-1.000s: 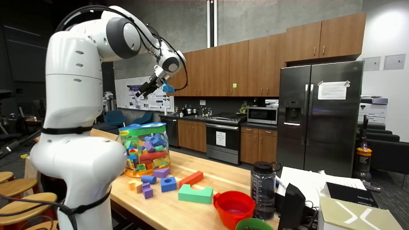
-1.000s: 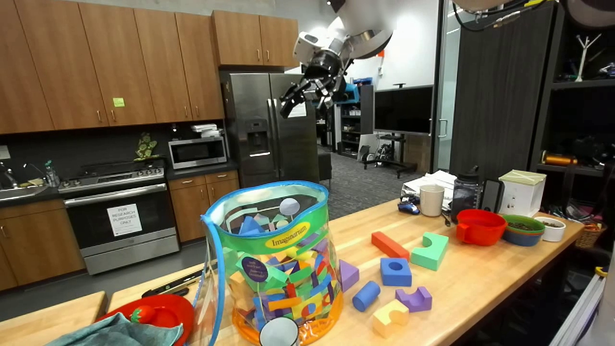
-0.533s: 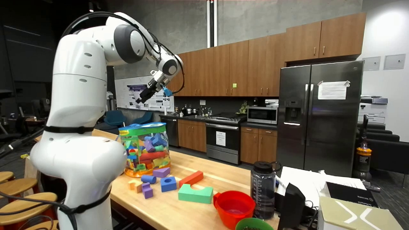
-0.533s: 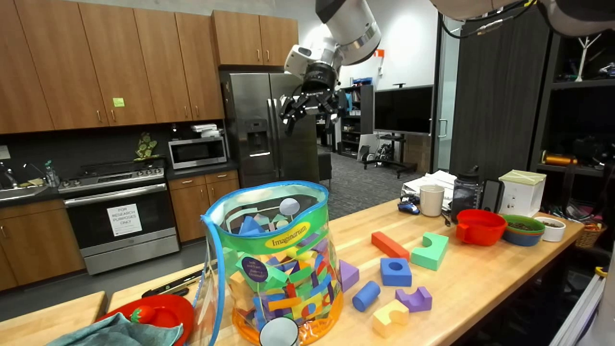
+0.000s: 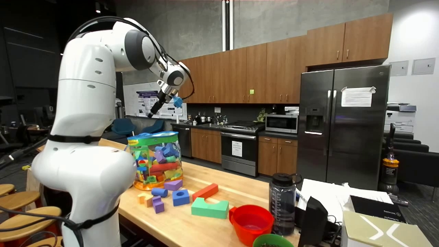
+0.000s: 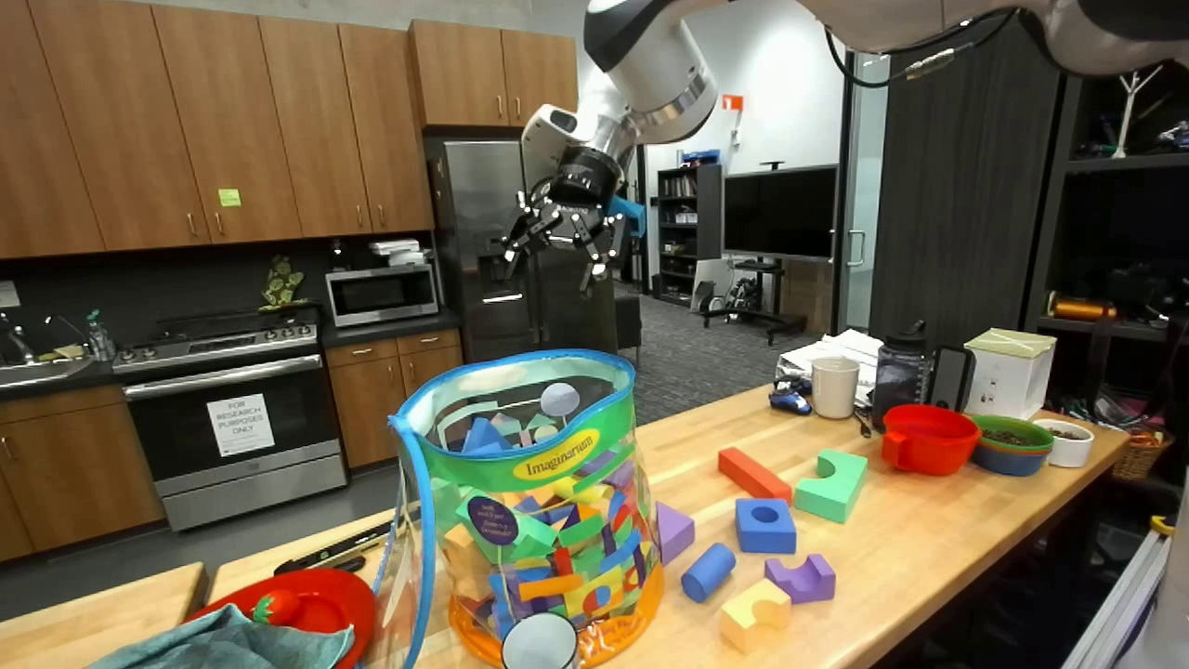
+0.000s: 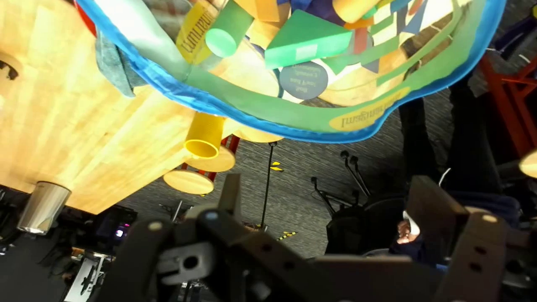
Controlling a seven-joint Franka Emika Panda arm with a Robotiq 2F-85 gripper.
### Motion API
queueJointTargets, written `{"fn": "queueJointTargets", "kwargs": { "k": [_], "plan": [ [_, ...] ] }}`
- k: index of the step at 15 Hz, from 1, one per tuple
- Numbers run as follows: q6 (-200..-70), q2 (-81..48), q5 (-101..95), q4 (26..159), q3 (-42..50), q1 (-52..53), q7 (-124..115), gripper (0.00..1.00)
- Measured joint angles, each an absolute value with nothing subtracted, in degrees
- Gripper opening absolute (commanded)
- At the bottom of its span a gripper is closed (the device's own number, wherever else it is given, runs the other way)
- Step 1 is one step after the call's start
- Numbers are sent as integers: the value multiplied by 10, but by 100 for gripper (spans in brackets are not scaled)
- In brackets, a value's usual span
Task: Remove one green block from the clear bag and place it on the table.
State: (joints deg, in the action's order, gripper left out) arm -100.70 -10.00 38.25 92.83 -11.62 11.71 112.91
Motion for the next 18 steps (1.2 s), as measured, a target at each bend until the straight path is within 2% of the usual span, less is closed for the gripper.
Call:
{"fn": "queueJointTargets", "kwargs": {
  "k": [13,18],
  "plan": [
    [-1049,-103,373,974,-144,125,1149,100],
    [-1128,-104,296,973,-146,130,1167,100]
  ]
}}
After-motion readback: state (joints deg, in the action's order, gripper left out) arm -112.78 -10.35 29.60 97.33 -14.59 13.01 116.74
